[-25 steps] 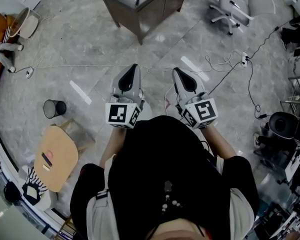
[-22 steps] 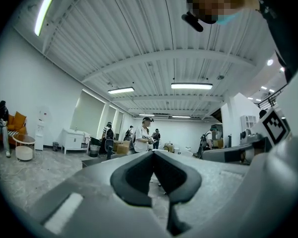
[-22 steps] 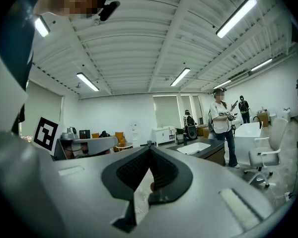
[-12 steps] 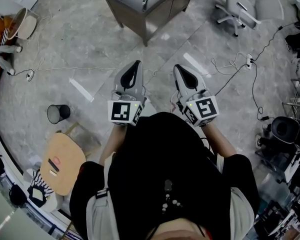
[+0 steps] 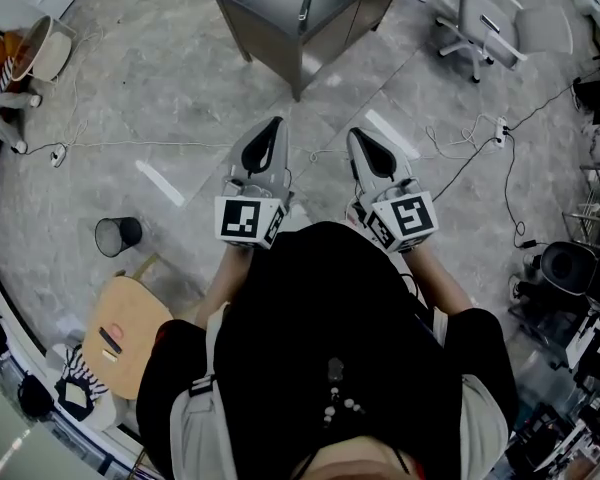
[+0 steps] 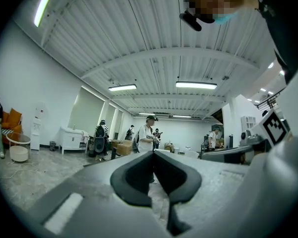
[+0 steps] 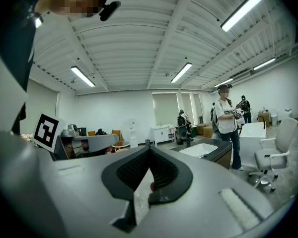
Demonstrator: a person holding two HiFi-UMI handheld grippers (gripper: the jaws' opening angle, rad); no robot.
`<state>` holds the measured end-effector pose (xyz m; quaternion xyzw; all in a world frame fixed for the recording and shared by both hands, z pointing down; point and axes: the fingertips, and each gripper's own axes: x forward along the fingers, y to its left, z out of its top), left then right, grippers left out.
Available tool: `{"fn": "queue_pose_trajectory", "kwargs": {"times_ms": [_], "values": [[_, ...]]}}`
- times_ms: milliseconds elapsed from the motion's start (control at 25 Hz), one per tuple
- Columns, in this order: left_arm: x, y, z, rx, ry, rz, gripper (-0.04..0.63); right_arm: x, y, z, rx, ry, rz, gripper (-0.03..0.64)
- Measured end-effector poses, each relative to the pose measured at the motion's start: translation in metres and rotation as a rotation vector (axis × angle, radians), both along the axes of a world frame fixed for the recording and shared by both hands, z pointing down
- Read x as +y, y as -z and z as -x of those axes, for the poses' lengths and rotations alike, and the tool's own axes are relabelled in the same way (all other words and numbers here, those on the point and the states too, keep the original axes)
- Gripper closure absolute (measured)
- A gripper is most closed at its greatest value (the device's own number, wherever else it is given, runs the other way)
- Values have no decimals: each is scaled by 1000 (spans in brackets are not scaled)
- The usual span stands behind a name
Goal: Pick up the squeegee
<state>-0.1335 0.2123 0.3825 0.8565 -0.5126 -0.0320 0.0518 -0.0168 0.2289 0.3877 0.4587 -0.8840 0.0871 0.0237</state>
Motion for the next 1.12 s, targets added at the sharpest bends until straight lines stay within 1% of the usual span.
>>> {"fn": "queue_pose_trajectory", "kwargs": {"times_ms": [200,440,720,920,1120], "values": [[-9,-1,10,11,6,3,594,-8,0,7,6,0,-3,615],[-16,-2,4,-2,-5,12,594,-19,-1,2,5,-6,6,615],[-39,-11,7,-11,31,29,594,-46,-10,3,-3,29,12,615],[-72,-16,8,1,60,49,594,-82,-13,-2,-11,44,16,615],[-118,-19,-6,6,67,58,594,-129,-17,-16,-9,58,31,615]]}}
